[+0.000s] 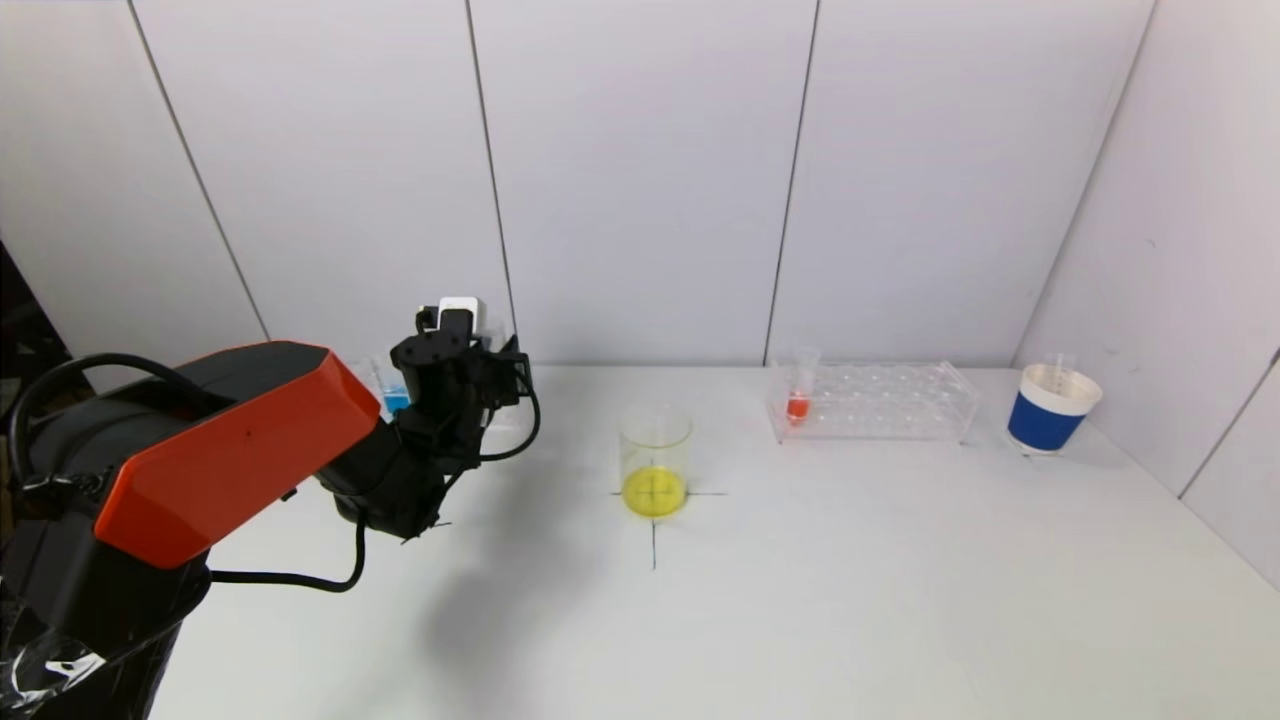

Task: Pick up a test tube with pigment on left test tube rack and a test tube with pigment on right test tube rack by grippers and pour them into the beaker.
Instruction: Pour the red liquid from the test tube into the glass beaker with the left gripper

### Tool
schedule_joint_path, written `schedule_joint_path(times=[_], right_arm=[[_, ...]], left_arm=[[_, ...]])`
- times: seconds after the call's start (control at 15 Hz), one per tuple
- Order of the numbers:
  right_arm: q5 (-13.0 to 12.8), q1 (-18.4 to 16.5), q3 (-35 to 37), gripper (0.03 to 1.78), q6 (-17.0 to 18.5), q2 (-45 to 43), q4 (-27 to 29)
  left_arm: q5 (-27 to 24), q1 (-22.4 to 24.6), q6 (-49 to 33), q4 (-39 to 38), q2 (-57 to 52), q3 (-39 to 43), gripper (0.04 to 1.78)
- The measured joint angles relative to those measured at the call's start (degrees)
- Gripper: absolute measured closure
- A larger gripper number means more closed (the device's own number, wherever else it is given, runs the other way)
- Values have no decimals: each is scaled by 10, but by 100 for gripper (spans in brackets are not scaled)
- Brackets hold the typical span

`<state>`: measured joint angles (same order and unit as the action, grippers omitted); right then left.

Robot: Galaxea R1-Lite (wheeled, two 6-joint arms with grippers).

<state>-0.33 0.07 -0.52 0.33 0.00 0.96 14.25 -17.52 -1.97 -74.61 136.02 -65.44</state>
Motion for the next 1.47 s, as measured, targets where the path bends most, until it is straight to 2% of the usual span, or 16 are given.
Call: schedule_joint_path(times=[1.07, 1.47], right_arm=[[0, 0, 0, 4, 0, 0, 0], [0, 0, 0, 4, 0, 0, 0]], left_arm=[[-3, -3, 9, 94, -115, -6, 133], [-16, -11, 12, 201, -172, -43, 133]])
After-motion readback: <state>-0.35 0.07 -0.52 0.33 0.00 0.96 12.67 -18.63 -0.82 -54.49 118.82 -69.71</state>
